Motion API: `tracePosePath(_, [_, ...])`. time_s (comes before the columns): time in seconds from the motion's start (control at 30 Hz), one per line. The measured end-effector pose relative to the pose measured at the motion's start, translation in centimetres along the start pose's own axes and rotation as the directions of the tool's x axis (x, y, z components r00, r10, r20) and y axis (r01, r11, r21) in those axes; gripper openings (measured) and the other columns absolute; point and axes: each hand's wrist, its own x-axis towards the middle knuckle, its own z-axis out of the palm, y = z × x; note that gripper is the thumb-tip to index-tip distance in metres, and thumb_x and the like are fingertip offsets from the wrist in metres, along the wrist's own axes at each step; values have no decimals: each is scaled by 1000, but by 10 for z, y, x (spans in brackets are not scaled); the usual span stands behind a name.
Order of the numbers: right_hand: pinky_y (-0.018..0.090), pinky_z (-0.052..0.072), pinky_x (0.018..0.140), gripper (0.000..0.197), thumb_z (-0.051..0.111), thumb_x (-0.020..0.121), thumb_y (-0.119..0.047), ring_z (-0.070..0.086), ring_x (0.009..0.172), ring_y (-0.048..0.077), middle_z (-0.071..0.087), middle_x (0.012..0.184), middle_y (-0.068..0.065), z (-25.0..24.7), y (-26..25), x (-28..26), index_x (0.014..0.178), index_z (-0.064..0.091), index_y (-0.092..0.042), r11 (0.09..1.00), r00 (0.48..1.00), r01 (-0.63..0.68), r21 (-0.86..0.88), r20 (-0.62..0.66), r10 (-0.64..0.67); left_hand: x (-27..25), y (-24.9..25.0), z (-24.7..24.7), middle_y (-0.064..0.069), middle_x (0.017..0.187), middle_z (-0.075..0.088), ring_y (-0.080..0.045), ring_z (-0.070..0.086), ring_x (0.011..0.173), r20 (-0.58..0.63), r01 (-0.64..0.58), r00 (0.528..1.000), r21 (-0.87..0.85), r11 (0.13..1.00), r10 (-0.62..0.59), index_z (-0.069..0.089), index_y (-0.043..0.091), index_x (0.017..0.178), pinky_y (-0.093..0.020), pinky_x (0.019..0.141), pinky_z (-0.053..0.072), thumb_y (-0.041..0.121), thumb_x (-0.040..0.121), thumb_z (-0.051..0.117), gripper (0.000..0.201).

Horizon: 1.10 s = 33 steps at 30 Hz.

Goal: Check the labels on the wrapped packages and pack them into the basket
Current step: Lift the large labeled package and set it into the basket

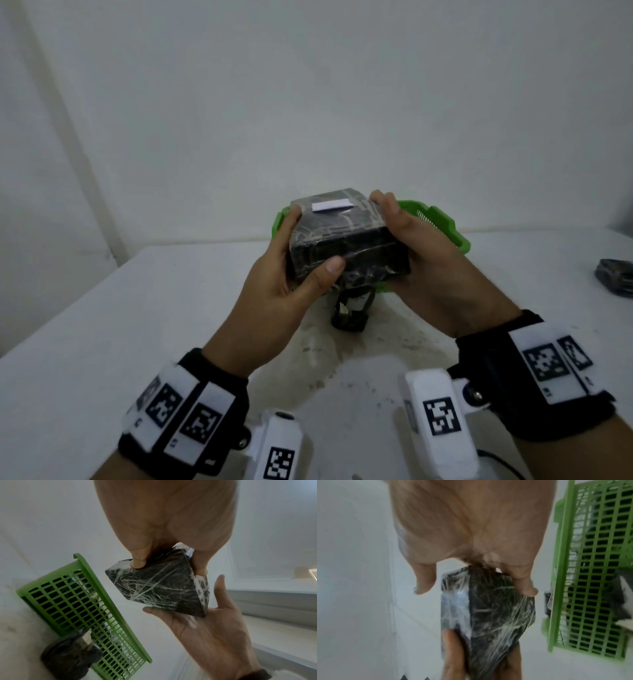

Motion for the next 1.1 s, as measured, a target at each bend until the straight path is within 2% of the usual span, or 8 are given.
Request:
tracePosePath(0.1, [35, 62, 86, 46, 47, 105, -38, 78, 95, 17, 82, 100, 5, 0, 4, 2, 93, 86, -17, 985, 1000, 1, 175, -20, 3, -1, -3, 3, 10, 144, 57, -6, 55, 131, 8, 23, 1000, -3, 1000, -23, 22, 24, 158, -36, 109, 48, 34, 92, 66, 80])
tracePosePath(0.2, [35, 61, 80, 35, 51, 102, -22, 75, 93, 28, 78, 108, 18, -2, 8, 5, 112, 78, -2, 977, 994, -53, 207, -80, 70, -4, -6, 5, 13, 146, 55, -8, 54, 133, 52, 27, 998, 19, 999, -28, 16, 28, 159, -40, 109, 47, 40, 86, 67, 90])
tracePosePath(0.33, [46, 53, 91, 41, 54, 92, -10, 67, 108, 39, 69, 129, 29, -10, 7, 8, 128, 68, 3, 972, 989, -51, 231, -123, 81, 0, 5, 10, 26, 139, 57, 1, 56, 128, 13, 28, 1000, -78, 997, -27, 30, 27, 154, -22, 98, 52, 46, 90, 64, 75])
tracePosePath(0.47, [41, 59, 85, 66, 63, 76, -10, 70, 114, 36, 71, 130, 21, -15, 12, 13, 142, 59, -7, 979, 987, 50, 197, -162, -18, 19, 13, 9, 0, 134, 66, -23, 65, 122, 33, 255, 966, -251, 934, -255, 47, 26, 145, -50, 99, 53, 55, 93, 55, 59])
tracePosePath(0.6, [45, 60, 93, 52, 60, 94, -2, 73, 113, 30, 76, 124, 8, -10, 12, 11, 143, 61, -17, 1000, 983, 30, -2, -183, -30, 36, 14, 3, -10, 118, 74, -32, 71, 109, -18, 386, 912, -302, 872, -410, 63, 12, 130, -53, 102, 51, 23, 95, 64, 37])
tracePosePath(0.83, [33, 61, 92, 37, 75, 92, -26, 78, 100, 13, 81, 109, -4, -23, -1, 10, 128, 73, -19, 967, 952, -32, -251, -301, -47, 40, 8, 9, -2, 121, 73, -26, 73, 106, -127, 247, 952, -223, 943, -279, 60, 15, 132, -50, 90, 59, 12, 90, 68, 43])
tracePosePath(0.97, [29, 61, 91, 34, 79, 90, -33, 75, 97, 7, 79, 107, -10, -26, -3, 7, 122, 77, -25, 894, 934, 2, -448, -320, -162, 37, 6, 18, 8, 128, 68, -12, 71, 108, -148, 105, 983, -41, 994, -110, 54, 25, 135, -29, 84, 60, 12, 87, 71, 52])
tracePosePath(1.1, [8, 54, 78, 38, 75, 93, -30, 71, 91, -5, 74, 113, -16, -24, -7, 5, 131, 70, -31, 813, 922, 53, -580, -285, -263, 35, 5, 22, 22, 125, 65, 0, 68, 108, -159, 39, 987, 99, 994, -23, 49, 39, 132, -22, 85, 58, 19, 87, 73, 54])
